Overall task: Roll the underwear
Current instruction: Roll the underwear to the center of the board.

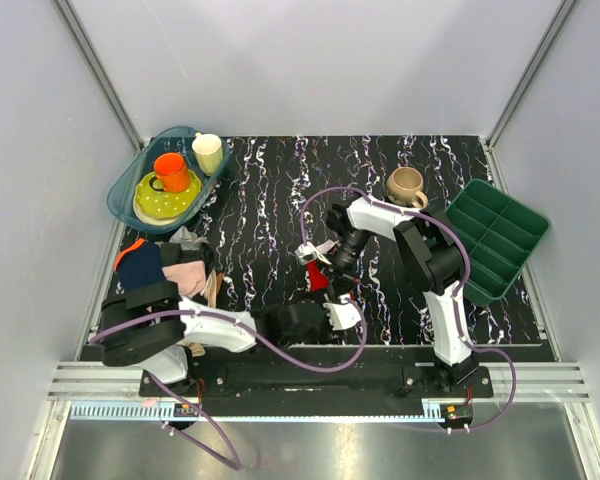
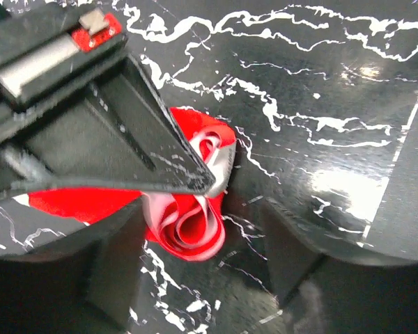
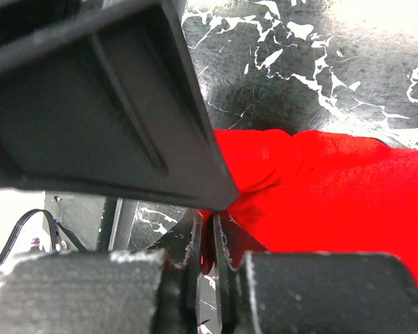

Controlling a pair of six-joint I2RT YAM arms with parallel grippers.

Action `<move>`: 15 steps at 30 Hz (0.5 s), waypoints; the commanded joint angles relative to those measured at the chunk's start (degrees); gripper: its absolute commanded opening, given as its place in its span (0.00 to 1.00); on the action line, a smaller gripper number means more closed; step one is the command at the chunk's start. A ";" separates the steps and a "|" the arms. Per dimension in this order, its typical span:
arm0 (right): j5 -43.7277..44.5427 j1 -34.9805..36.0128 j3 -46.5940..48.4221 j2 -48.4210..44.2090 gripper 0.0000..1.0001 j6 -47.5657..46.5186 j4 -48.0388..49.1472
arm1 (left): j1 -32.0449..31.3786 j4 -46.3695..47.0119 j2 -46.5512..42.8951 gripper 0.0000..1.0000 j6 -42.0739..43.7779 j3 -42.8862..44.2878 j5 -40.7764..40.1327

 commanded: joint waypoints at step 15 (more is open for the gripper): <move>0.17 -3.45 -1.64 -5.68 0.38 2.40 -4.69 | 9.29 -9.65 1.00 0.00 -5.57 5.12 19.10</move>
